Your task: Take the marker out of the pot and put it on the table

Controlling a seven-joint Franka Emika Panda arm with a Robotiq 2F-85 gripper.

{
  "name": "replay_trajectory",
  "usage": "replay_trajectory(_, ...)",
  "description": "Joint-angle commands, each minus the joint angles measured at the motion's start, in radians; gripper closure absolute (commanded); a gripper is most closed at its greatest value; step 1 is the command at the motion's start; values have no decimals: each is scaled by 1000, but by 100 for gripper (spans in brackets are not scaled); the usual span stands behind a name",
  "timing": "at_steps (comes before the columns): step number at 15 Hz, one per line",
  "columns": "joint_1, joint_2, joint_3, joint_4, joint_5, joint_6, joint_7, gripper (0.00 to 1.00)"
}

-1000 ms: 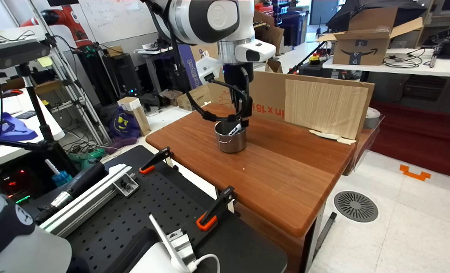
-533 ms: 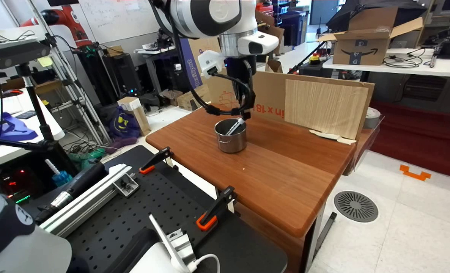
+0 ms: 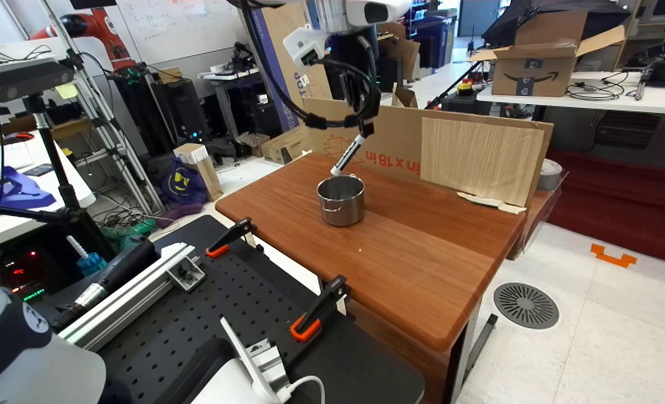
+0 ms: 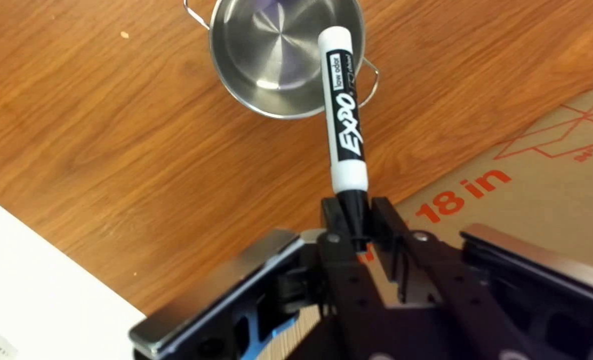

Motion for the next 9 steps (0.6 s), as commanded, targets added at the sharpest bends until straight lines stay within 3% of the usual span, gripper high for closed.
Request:
replay_trajectory(1, -7, -95, 18, -24, 24, -33, -44, 95)
replay_trajectory(9, 51, -58, 127, -18, 31, -25, -83, 95)
